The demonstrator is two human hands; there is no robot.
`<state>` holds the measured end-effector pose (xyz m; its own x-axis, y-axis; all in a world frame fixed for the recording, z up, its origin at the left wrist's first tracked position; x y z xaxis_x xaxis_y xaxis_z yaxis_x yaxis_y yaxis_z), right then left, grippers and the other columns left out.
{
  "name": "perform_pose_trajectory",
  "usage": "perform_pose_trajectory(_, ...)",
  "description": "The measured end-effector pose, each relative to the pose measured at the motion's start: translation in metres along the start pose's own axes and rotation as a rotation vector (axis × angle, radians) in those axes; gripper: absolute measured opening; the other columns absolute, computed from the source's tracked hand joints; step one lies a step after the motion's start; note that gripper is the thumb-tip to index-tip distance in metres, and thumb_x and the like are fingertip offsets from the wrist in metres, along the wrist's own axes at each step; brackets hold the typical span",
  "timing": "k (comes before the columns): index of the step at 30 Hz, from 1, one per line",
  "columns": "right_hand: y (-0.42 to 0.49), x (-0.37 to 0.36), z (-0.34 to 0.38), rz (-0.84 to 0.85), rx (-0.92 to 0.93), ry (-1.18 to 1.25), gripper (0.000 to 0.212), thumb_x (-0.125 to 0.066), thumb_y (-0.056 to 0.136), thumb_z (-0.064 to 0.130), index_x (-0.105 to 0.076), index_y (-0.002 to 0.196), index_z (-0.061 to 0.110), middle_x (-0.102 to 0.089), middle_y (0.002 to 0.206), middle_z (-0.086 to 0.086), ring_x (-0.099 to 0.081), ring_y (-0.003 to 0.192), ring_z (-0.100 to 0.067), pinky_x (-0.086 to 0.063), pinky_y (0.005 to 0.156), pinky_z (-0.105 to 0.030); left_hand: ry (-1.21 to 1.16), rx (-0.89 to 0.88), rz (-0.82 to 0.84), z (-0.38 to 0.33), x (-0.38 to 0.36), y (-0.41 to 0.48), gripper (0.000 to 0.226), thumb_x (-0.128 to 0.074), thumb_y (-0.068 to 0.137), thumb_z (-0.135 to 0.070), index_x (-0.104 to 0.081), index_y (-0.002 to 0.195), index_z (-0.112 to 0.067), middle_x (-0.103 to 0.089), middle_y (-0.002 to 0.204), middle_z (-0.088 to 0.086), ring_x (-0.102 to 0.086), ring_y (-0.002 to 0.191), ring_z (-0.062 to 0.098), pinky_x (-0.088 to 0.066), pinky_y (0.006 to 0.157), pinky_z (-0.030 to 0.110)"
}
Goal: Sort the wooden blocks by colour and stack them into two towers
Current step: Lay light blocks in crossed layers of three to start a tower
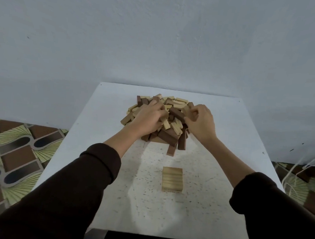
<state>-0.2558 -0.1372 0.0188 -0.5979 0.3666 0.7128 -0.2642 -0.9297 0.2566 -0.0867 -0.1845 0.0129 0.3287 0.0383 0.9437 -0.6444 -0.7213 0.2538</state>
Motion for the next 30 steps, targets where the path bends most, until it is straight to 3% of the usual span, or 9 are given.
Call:
perform_pose_trajectory(4, -0.018, 0.01, -0.023, -0.03, -0.193, 0.001, 0.017, -0.058, 0.083, 0.008, -0.043, 0.087, 0.013, -0.043, 0.078, 0.004, -0.042, 0.073, -0.017, -0.033, 0.055, -0.029, 0.074, -0.073, 0.026, -0.007, -0.001, 0.002, 0.029, -0.068, 0.081, -0.006, -0.064, 0.109, -0.007, -0.055, 0.115, 0.002, -0.04, 0.109, 0.021, -0.019, 0.074, 0.022)
perform_pose_trajectory(6, -0.026, 0.007, -0.036, 0.015, -0.264, -0.067, 0.015, -0.056, 0.084, 0.011, -0.044, 0.093, 0.011, -0.05, 0.091, -0.003, -0.044, 0.077, -0.019, -0.034, 0.057, -0.031, 0.063, -0.088, 0.02, -0.009, -0.001, 0.002, 0.023, -0.07, 0.079, -0.006, -0.064, 0.102, -0.007, -0.056, 0.111, 0.002, -0.04, 0.109, 0.02, -0.016, 0.075, 0.019)
perform_pose_trajectory(11, -0.036, -0.005, -0.051, 0.196, -0.318, -0.269, 0.035, -0.061, 0.079, 0.011, -0.045, 0.11, 0.003, -0.049, 0.109, -0.011, -0.048, 0.091, -0.025, -0.039, 0.068, -0.033, 0.016, -0.113, 0.057, -0.014, -0.004, 0.0, 0.017, -0.071, 0.079, -0.007, -0.06, 0.092, -0.008, -0.056, 0.104, 0.002, -0.04, 0.105, 0.019, -0.039, 0.086, 0.036)
perform_pose_trajectory(14, -0.032, -0.002, -0.042, 0.154, -0.244, -0.296, 0.042, -0.06, 0.078, 0.009, -0.044, 0.116, 0.002, -0.046, 0.115, -0.012, -0.047, 0.104, -0.028, -0.043, 0.077, -0.034, 0.048, -0.118, 0.085, -0.015, -0.008, -0.002, 0.015, -0.067, 0.081, -0.002, -0.057, 0.091, -0.008, -0.056, 0.102, 0.004, -0.043, 0.102, 0.022, -0.042, 0.083, 0.041)
perform_pose_trajectory(16, -0.025, 0.002, -0.026, 0.068, -0.155, -0.173, 0.036, -0.056, 0.08, 0.006, -0.046, 0.114, 0.003, -0.046, 0.112, -0.009, -0.046, 0.105, -0.026, -0.043, 0.079, -0.033, 0.045, -0.111, 0.068, -0.015, -0.007, -0.003, 0.016, -0.06, 0.082, 0.004, -0.056, 0.094, -0.007, -0.055, 0.101, 0.005, -0.043, 0.1, 0.021, -0.042, 0.081, 0.037)
perform_pose_trajectory(18, -0.019, -0.001, -0.003, 0.046, -0.019, -0.068, 0.025, -0.054, 0.083, 0.006, -0.05, 0.108, 0.005, -0.047, 0.101, -0.003, -0.047, 0.097, -0.021, -0.041, 0.075, -0.03, -0.019, -0.048, 0.022, -0.015, 0.0, -0.003, 0.017, -0.054, 0.085, 0.004, -0.053, 0.099, -0.006, -0.051, 0.098, 0.003, -0.041, 0.094, 0.017, -0.032, 0.075, 0.025)
perform_pose_trajectory(21, -0.015, -0.017, 0.023, 0.179, 0.079, -0.107, 0.019, -0.058, 0.087, 0.015, -0.052, 0.103, 0.008, -0.049, 0.104, -0.002, -0.045, 0.099, -0.018, -0.038, 0.073, -0.029, -0.134, 0.118, -0.016, -0.009, 0.008, -0.004, 0.014, -0.047, 0.092, -0.001, -0.045, 0.106, -0.006, -0.046, 0.094, 0.005, -0.039, 0.087, 0.016, -0.025, 0.067, 0.023)
perform_pose_trajectory(25, -0.012, -0.036, 0.027, 0.271, 0.013, -0.239, 0.032, -0.062, 0.086, 0.015, -0.048, 0.112, 0.003, -0.051, 0.116, -0.011, -0.048, 0.108, -0.028, -0.046, 0.086, -0.038, -0.25, 0.332, 0.006, 0.003, 0.0, 0.001, 0.017, -0.042, 0.098, -0.011, -0.042, 0.114, -0.006, -0.048, 0.102, 0.01, -0.043, 0.097, 0.022, -0.039, 0.076, 0.032)
perform_pose_trajectory(30, -0.013, -0.04, 0.027, 0.302, -0.061, -0.182, 0.036, -0.062, 0.082, 0.013, -0.047, 0.112, 0.0, -0.051, 0.114, -0.017, -0.048, 0.107, -0.032, -0.041, 0.085, -0.035, -0.196, 0.488, 0.02, 0.0, -0.011, 0.014, 0.026, -0.033, 0.101, -0.015, -0.045, 0.12, -0.001, -0.052, 0.115, 0.016, -0.041, 0.111, 0.03, -0.028, 0.076, 0.03)
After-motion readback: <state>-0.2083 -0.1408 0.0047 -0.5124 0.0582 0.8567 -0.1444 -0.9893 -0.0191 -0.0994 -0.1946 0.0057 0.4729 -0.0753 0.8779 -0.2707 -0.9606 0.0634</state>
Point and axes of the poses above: each hand's wrist, its own y-axis towards the middle knuckle, its own x-axis out of the back of the hand, z = x × y, the point moved 5 cm from there along y, towards the middle knuckle
